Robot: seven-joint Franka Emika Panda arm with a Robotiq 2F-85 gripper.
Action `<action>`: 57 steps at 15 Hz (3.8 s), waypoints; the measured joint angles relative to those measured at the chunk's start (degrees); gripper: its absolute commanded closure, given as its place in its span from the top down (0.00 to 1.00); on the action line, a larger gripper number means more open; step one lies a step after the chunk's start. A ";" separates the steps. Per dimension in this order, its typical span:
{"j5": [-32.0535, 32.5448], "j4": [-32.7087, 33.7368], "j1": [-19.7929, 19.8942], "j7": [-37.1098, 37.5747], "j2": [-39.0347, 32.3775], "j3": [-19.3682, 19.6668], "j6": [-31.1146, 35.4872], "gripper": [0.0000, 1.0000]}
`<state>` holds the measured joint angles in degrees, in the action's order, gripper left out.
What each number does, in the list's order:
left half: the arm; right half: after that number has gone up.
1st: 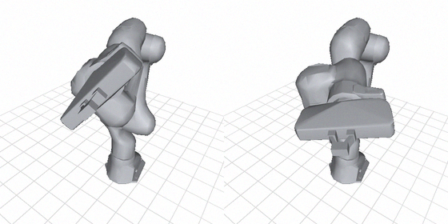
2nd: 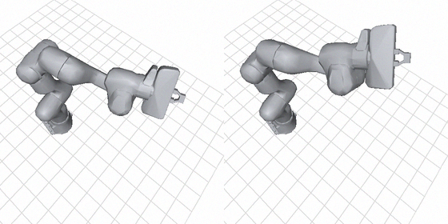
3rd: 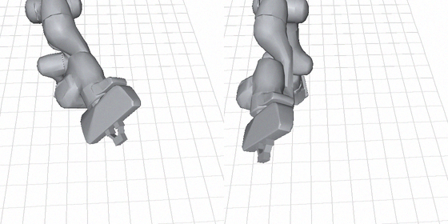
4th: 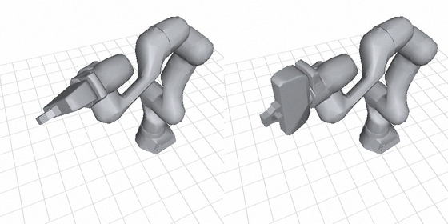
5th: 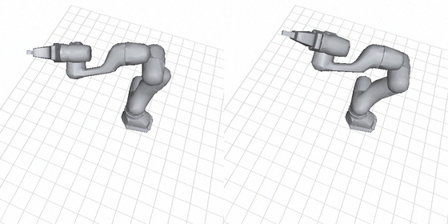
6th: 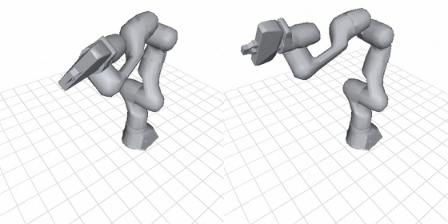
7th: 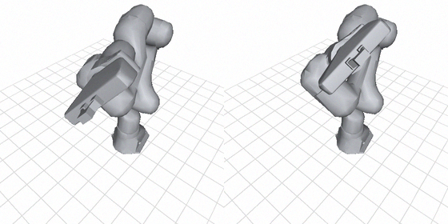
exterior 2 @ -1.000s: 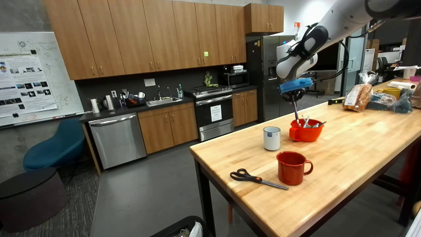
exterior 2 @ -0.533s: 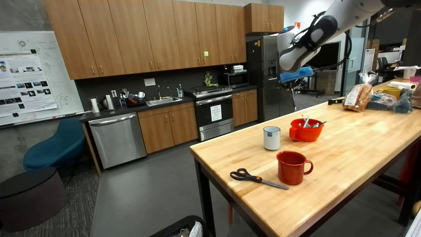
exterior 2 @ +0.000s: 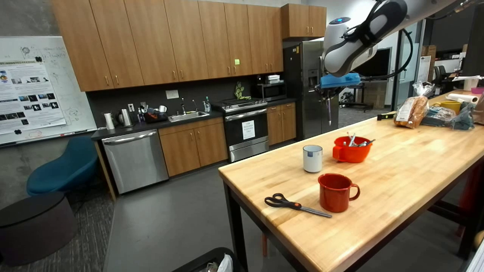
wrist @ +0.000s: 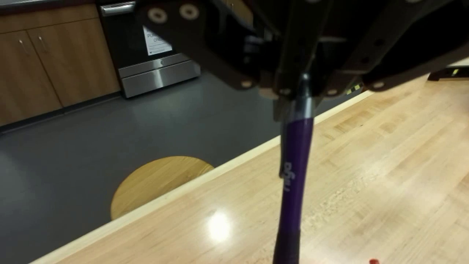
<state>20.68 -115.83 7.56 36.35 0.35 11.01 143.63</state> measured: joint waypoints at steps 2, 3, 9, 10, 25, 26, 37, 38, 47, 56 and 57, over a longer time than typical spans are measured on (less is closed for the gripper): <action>-2.71 -3.89 -0.01 -1.66 2.48 -1.09 2.35 0.02; -3.79 -5.75 -0.01 -2.44 3.57 -1.67 3.66 0.02; -12.15 -14.29 -0.76 -9.72 7.81 -5.52 8.43 0.02; -13.45 -15.14 -1.01 -11.07 8.36 -5.99 8.60 0.02; -24.34 -21.94 -3.11 -27.06 10.61 -7.30 14.92 0.02; -24.84 -22.07 -3.49 -27.54 10.56 -7.31 15.28 0.02; -31.26 -22.93 -7.17 -36.34 7.70 -6.69 24.51 0.02; -32.55 -22.97 -7.60 -37.95 7.39 -6.50 24.93 0.02; -39.05 -25.37 -8.48 -48.97 7.33 -3.75 26.00 0.57; -33.25 -25.63 -3.58 -45.55 7.36 -1.94 28.83 1.00; -29.31 -25.50 -1.07 -42.18 7.17 -2.12 29.34 1.00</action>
<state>-8.63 -141.33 6.49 -5.83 7.52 8.89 172.97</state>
